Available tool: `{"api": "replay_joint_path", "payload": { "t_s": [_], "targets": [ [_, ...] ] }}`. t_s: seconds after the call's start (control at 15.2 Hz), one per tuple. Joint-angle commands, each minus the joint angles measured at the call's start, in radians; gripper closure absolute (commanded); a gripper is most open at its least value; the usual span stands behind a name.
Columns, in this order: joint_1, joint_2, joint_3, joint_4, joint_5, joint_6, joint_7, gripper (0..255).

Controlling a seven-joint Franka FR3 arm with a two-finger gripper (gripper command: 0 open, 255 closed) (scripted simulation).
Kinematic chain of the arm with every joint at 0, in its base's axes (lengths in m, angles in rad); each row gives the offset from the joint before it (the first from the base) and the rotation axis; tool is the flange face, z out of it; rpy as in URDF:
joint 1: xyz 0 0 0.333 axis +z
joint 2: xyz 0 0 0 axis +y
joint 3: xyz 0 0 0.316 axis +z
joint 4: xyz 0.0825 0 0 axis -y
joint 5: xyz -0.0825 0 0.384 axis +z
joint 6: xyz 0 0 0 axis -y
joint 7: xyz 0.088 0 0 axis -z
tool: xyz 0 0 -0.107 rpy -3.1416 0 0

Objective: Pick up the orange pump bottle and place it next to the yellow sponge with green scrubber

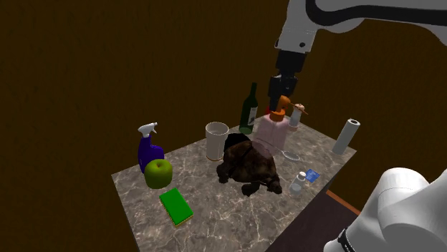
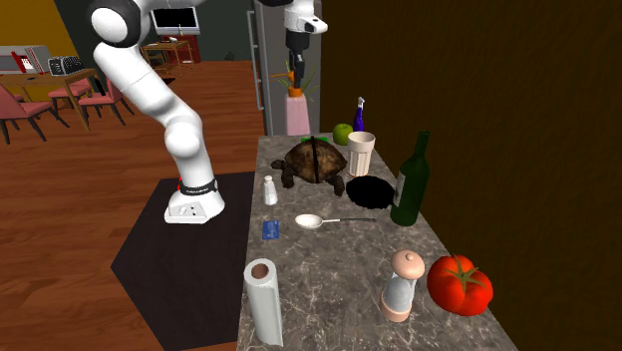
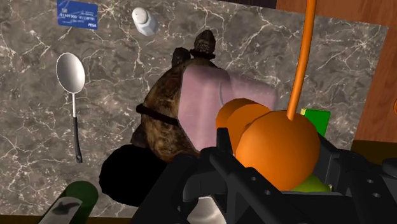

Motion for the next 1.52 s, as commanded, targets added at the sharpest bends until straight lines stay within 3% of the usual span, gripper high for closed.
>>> {"api": "replay_joint_path", "payload": {
  "t_s": [0.0, 0.66, 1.45],
  "targets": [
    [0.015, -0.012, 0.034, -0.002, 0.018, -0.005, 0.048, 255],
    [0.090, 0.029, 0.211, 0.116, 0.104, -0.042, 0.296, 255],
    [0.165, 0.209, 0.414, 0.385, 0.134, -0.077, 0.593, 255]
  ]
}}
